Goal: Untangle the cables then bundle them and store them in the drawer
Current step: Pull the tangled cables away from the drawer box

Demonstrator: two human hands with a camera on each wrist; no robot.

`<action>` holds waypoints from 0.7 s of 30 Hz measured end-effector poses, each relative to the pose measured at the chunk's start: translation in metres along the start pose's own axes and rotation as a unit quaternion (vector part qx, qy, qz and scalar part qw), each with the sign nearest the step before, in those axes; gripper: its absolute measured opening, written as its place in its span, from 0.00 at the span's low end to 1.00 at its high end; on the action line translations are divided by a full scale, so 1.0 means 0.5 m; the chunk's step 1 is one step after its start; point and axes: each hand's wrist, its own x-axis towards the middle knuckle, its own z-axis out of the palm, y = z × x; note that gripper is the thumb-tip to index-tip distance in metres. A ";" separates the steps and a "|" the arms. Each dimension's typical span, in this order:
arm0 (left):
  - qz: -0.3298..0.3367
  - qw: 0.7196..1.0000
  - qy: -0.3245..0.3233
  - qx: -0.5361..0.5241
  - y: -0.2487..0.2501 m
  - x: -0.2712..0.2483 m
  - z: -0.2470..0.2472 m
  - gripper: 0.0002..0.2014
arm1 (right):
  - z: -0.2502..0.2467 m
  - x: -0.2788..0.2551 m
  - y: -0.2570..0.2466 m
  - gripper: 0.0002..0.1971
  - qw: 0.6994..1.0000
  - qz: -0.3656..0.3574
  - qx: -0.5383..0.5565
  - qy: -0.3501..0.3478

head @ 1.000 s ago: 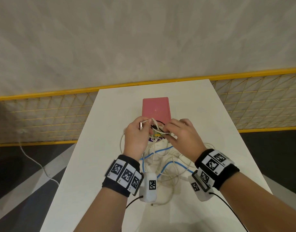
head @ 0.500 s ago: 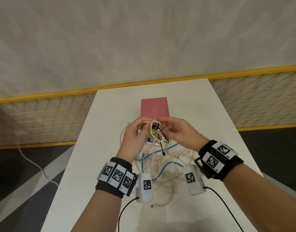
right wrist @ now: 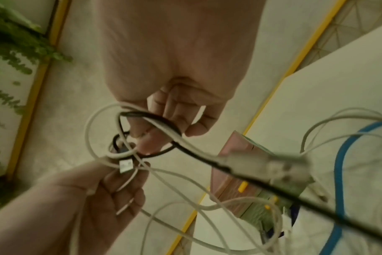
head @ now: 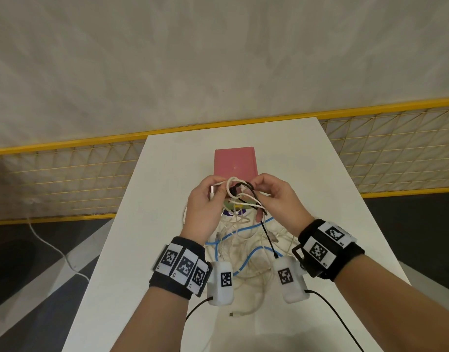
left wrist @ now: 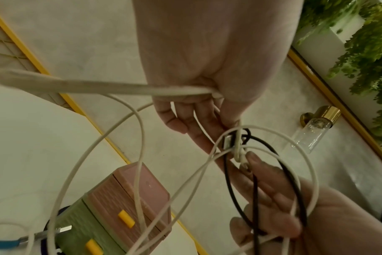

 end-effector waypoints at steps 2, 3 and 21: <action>-0.010 1.000 0.005 -0.003 -0.003 0.001 0.000 0.08 | 0.002 0.004 -0.001 0.04 0.999 0.011 0.029 0.008; -0.010 1.000 0.004 -0.003 -0.004 0.002 0.000 0.08 | 0.000 0.007 0.000 0.06 0.999 0.018 0.046 0.008; 0.060 0.986 0.015 0.157 -0.010 0.006 0.011 0.06 | 0.010 0.038 0.022 0.07 0.994 0.054 -0.094 0.025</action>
